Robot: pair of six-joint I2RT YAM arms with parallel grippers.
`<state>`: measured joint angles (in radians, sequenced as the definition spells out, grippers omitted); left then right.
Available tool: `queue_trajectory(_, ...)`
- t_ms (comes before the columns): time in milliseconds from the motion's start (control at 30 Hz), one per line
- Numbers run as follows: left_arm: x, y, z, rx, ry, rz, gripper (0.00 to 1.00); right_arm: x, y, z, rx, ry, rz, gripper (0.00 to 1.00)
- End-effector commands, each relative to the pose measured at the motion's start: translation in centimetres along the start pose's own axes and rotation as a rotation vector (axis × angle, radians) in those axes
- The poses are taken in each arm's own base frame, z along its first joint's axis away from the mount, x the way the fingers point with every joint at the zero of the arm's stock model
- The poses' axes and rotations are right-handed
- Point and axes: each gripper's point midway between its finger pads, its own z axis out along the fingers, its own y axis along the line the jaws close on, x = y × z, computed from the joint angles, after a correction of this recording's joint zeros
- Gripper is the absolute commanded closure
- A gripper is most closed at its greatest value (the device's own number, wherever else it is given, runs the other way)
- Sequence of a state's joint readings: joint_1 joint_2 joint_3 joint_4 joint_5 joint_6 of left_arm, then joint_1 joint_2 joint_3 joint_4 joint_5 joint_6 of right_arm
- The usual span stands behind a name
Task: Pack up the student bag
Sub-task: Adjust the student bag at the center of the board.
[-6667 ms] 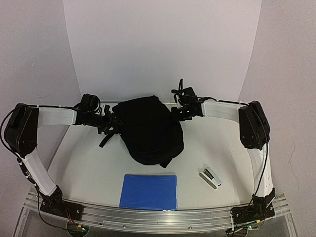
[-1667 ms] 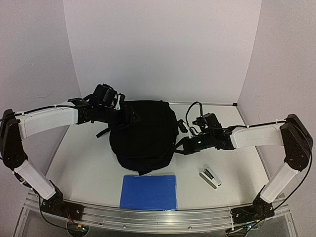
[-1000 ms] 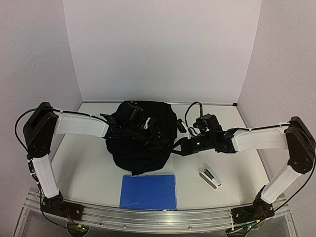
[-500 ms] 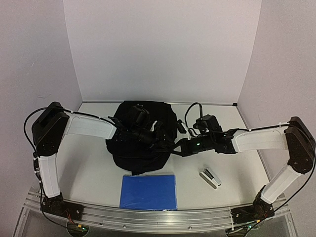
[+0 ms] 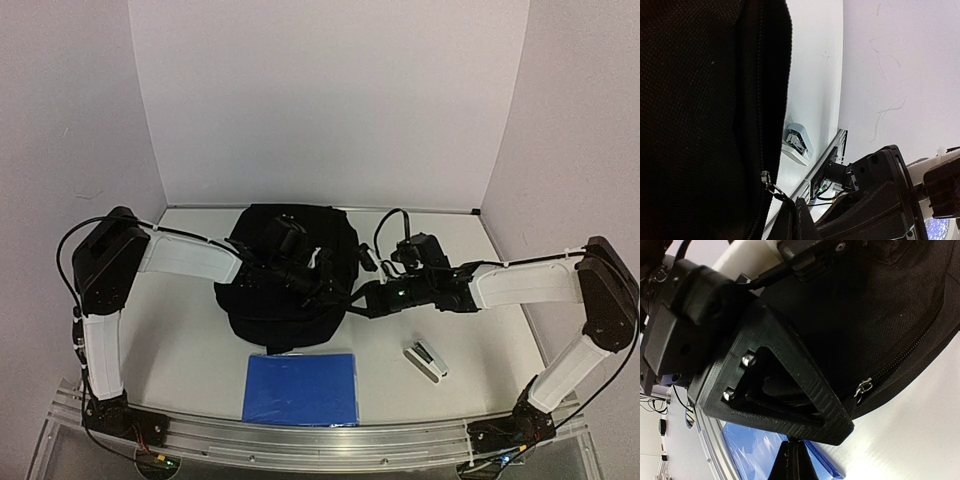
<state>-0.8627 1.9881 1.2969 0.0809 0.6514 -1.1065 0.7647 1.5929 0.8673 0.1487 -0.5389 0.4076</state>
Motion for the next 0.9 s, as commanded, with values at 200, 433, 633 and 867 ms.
queue_trajectory(200, -0.2, -1.2, -1.0, 0.002, -0.033, 0.047, 1.00, -5.4, -0.2, -3.7, 0.114, -0.242, 0.074, 0.25)
queue_trajectory(433, -0.1, -1.3, -1.2, 0.001, -0.035, 0.054, 1.00, -7.1, -5.1, -4.0, 0.278, -0.342, 0.308, 0.33)
queue_trajectory(633, 0.0, -1.3, -1.3, -0.001, -0.038, 0.055, 1.00, -6.1, -6.2, -0.4, 0.258, -0.257, 0.378, 0.43)
queue_trajectory(867, 0.0, -1.2, -1.3, -0.005, -0.039, 0.055, 1.00, -6.1, -6.3, 1.8, 0.206, -0.233, 0.402, 0.44)
